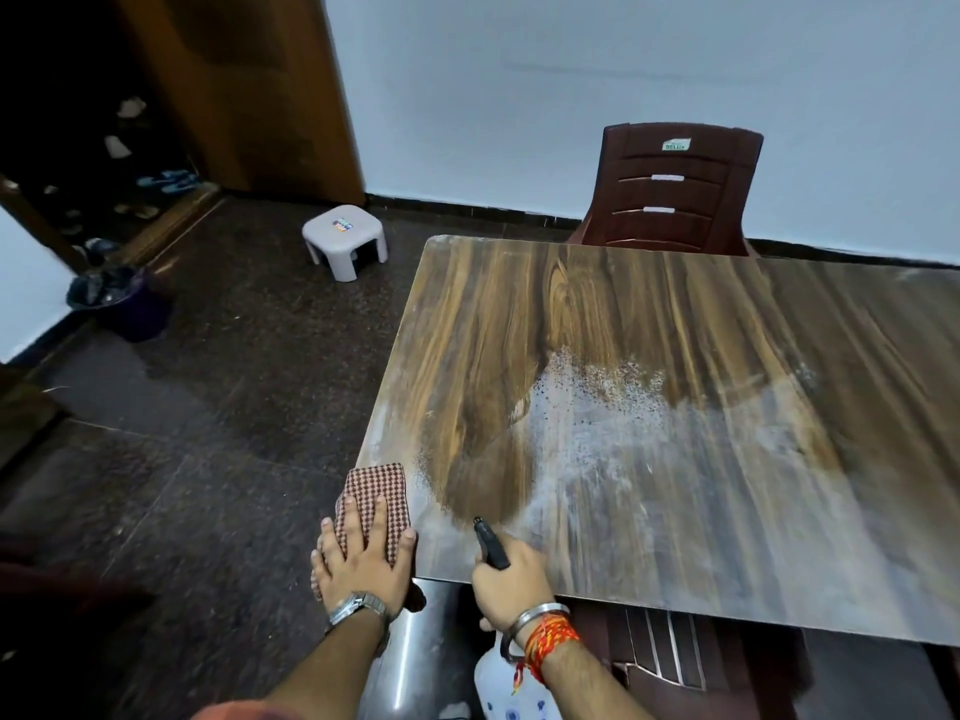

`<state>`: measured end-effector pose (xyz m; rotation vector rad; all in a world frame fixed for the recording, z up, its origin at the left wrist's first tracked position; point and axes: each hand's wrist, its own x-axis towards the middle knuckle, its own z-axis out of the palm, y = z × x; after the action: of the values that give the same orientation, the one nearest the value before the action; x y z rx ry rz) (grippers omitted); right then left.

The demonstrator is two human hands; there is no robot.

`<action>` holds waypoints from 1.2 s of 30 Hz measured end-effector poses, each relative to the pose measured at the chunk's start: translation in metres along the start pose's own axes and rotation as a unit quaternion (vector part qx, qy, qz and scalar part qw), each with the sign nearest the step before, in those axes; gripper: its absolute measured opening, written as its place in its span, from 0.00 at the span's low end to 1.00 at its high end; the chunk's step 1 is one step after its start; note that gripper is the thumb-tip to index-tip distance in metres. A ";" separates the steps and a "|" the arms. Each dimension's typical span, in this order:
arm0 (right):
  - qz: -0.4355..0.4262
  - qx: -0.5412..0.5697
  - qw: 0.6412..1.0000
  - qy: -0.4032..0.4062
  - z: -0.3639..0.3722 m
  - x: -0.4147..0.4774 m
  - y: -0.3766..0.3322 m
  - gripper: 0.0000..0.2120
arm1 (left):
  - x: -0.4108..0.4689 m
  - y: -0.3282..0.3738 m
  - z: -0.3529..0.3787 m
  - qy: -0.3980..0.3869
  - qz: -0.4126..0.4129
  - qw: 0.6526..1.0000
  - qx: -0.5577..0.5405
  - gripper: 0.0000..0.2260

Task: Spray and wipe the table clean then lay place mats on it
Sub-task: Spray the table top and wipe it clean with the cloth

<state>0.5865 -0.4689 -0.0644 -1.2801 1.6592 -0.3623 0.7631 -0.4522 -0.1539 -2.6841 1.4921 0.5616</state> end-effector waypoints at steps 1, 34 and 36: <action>-0.013 0.012 1.000 -0.002 0.000 0.001 -0.004 0.07 | -0.003 0.002 0.000 0.005 -0.001 1.000 0.006 0.35; -0.034 0.086 0.983 0.160 -0.072 0.060 -0.009 0.08 | 0.083 0.129 -0.003 0.001 0.195 0.979 0.061 0.28; -0.031 0.093 0.982 0.160 -0.078 0.058 -0.006 0.04 | 0.050 0.150 0.009 -0.026 0.274 0.960 0.055 0.28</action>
<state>0.5274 -0.5451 -0.0514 -1.1791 1.8049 -0.7775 0.6603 -0.5733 -0.1552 -2.1382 2.1832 0.5318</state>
